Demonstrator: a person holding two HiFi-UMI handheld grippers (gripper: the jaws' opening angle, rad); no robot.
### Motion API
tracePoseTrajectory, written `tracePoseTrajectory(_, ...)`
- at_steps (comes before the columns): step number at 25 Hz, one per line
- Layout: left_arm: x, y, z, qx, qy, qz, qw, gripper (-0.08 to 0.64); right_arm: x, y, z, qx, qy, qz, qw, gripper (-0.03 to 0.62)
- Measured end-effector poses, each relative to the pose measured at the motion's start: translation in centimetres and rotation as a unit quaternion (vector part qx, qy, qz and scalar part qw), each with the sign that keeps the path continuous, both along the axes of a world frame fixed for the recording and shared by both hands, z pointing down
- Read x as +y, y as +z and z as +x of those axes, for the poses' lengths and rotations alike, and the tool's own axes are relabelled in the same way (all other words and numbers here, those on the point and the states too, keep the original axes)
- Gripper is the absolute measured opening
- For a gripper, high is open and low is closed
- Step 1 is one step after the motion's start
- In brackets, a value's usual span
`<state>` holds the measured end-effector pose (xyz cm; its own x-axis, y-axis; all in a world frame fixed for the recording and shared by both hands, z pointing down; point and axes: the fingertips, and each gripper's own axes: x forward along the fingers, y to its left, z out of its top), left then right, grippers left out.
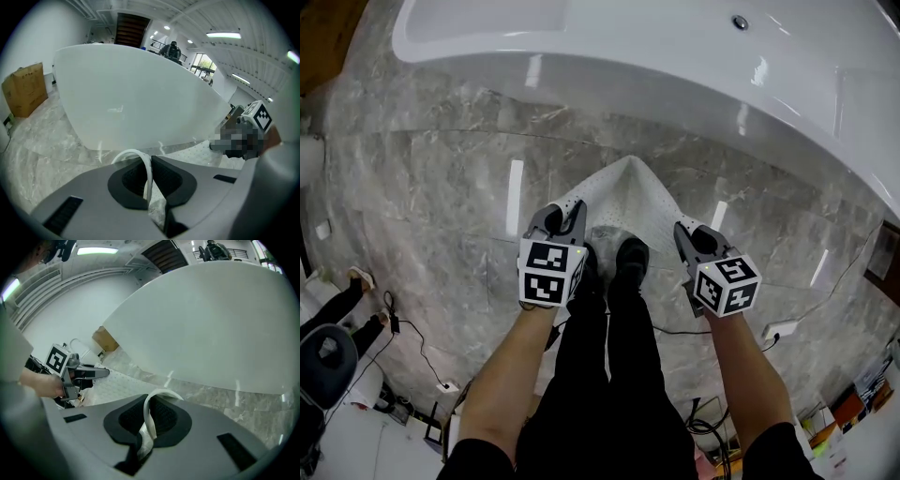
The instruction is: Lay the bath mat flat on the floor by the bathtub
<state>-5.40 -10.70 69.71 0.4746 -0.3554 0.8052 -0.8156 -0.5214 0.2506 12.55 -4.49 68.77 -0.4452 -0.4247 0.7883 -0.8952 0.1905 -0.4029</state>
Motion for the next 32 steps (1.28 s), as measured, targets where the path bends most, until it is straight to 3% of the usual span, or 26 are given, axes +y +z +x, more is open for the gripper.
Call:
tracePoseTrajectory(9,1.7,3.9,-0.4,-0.032,0.001,-0.032,0.999,0.026,0.7,4.0,0.4,-0.006,-0.012,-0.021,1.0,0.028)
tracePoseTrajectory(15,2.5,5.5,-0.5,-0.033,0.002,-0.039,0.9987,0.028,2.0,5.9,1.3,0.01,-0.024,-0.029,0.999,0.028)
tracePoseTrajectory(21,4.0,8.8,-1.2,-0.021,0.007,-0.044,0.9988,0.028,3.9,7.8,2.5,0.029,0.002,-0.036,0.999,0.028)
tracePoseTrajectory(27,2.7,10.3,-3.8,-0.004,0.006,-0.004,1.0,0.028,3.3,9.1,3.7,0.032,0.064,0.001,0.997,0.028)
tracePoseTrajectory(32,0.9,12.9,-6.5,-0.021,0.011,0.01,0.9997,0.029,2.7,12.6,4.3,0.044,0.106,0.006,0.993,0.029)
